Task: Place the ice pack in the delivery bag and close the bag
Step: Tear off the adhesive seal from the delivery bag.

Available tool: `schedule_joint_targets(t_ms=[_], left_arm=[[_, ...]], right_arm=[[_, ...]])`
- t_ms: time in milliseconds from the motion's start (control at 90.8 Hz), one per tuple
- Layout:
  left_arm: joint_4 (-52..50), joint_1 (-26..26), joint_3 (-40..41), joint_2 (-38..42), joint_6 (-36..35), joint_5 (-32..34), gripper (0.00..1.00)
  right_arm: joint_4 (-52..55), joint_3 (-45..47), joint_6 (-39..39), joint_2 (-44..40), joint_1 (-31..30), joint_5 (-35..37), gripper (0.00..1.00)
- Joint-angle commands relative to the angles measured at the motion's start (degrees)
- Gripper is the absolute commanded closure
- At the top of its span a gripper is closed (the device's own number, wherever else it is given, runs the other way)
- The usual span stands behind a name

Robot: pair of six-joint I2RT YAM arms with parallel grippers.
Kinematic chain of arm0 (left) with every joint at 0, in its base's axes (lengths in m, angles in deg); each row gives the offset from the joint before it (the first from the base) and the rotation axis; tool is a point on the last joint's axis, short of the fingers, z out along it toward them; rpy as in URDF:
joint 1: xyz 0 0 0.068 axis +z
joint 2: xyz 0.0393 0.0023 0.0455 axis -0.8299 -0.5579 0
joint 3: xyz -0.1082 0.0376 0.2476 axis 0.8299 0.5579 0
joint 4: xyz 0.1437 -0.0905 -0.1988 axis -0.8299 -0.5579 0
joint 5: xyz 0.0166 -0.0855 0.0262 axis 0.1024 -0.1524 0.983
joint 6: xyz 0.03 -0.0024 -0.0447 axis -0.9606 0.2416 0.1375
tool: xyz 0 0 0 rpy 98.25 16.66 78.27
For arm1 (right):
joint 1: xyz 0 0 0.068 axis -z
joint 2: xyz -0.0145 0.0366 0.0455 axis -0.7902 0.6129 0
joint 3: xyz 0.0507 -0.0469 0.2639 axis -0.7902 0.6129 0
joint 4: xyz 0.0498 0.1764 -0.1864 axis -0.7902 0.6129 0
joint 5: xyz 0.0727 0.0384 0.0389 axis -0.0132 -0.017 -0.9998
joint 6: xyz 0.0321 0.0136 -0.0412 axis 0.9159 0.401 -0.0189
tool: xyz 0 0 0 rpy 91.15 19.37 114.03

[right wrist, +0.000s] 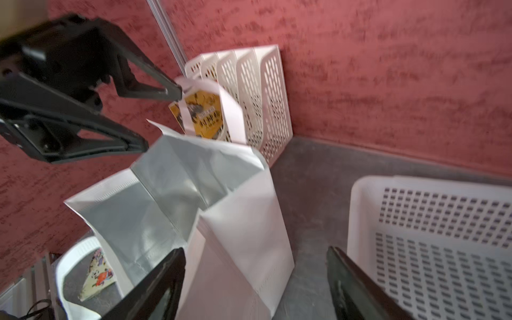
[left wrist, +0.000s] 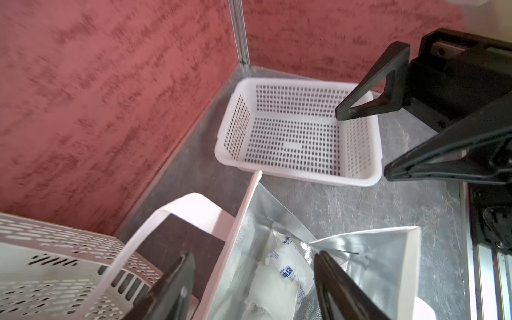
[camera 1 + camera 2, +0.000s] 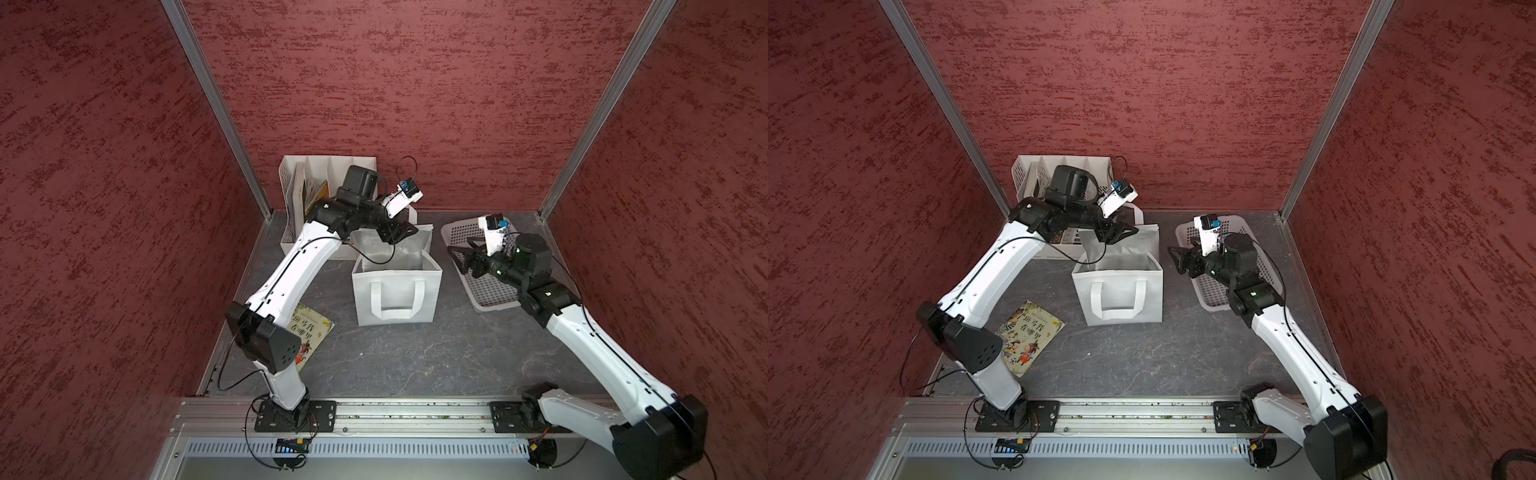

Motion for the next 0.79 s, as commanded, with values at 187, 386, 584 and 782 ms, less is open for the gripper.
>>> schedule_joint_targets(t_ms=[187,386,584,782], left_arm=[[-4.6,-0.1,-3.7,-6.9,-1.2,3.8,0.46],[-4.9,0.0,-5.5,-8.0,1.5,2.7,0.88],[-9.9,0.4,-7.3,-7.9,5.0,-4.9,1.00],[-13.8,0.5,-7.3,-8.6,6.9,-6.4,1.00]], right_arm=[[-5.1,-6.1,-0.9,3.4,0.1,0.2,0.16],[-9.7,-9.2,-10.1,8.3,0.1,-7.9,0.16],[-6.3,-14.4,-18.7,14.5,0.0,-11.3,0.29],[-3.1,-16.3,-21.0,17.7,0.0,-14.0,0.54]])
